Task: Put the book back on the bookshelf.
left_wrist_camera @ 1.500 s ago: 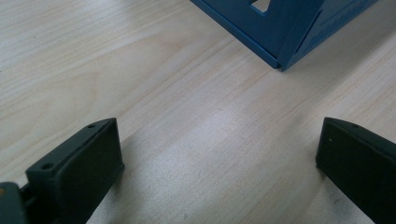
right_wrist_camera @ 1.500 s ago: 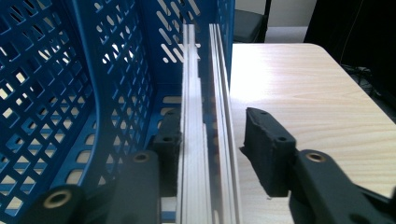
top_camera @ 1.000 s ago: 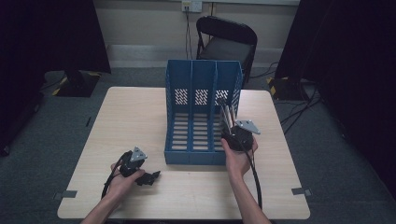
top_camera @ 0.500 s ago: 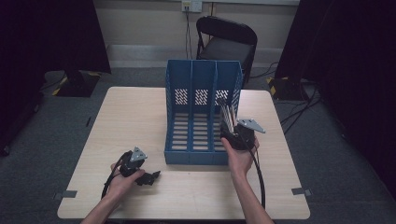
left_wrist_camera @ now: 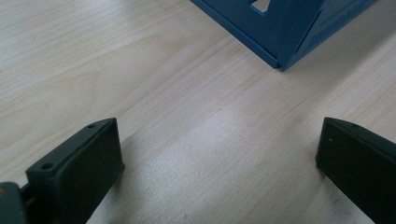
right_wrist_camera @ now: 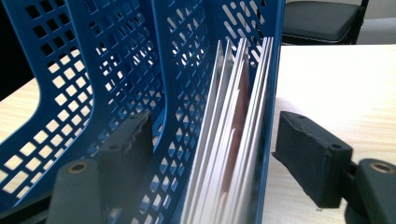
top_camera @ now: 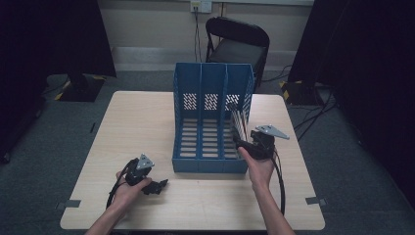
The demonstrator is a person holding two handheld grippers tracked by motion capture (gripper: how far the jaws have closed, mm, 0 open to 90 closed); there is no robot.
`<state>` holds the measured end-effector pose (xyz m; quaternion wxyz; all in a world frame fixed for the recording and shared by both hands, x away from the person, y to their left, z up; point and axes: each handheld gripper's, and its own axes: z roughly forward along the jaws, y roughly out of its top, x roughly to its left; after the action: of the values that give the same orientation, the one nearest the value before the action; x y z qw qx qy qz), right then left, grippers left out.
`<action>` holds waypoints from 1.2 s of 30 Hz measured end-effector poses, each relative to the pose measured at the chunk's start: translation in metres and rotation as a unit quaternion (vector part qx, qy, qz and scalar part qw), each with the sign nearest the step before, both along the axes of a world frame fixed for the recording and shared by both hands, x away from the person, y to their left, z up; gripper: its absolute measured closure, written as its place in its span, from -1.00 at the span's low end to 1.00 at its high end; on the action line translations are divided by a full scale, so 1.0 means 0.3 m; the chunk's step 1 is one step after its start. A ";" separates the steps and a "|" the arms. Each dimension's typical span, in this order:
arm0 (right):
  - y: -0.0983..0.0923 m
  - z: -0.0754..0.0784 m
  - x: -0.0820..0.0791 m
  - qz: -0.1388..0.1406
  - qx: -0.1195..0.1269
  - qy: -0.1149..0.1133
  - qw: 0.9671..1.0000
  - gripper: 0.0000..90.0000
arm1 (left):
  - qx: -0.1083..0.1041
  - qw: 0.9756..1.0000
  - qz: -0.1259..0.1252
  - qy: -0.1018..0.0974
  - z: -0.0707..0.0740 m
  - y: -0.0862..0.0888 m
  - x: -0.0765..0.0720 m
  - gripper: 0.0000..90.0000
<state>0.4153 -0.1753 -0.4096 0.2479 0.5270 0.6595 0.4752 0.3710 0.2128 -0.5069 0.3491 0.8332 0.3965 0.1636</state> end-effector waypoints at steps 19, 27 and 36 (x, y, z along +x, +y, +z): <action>-0.115 0.026 -0.087 0.048 0.007 0.009 0.999 -0.61 | -0.001 1.000 -0.001 -0.001 0.000 0.003 0.000 -1.00; -0.167 0.009 -0.147 0.062 0.003 0.010 0.998 -0.67 | 0.000 1.000 -0.001 -0.001 0.000 0.008 -0.001 -0.99; -0.212 -0.041 -0.205 0.051 -0.021 0.044 0.998 -0.68 | 0.001 1.000 0.001 -0.001 0.000 0.011 0.000 -1.00</action>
<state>0.3538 -0.2389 -0.4219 0.2056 0.5078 0.7057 0.4493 0.3709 0.2160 -0.5069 0.3486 0.8328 0.3970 0.1652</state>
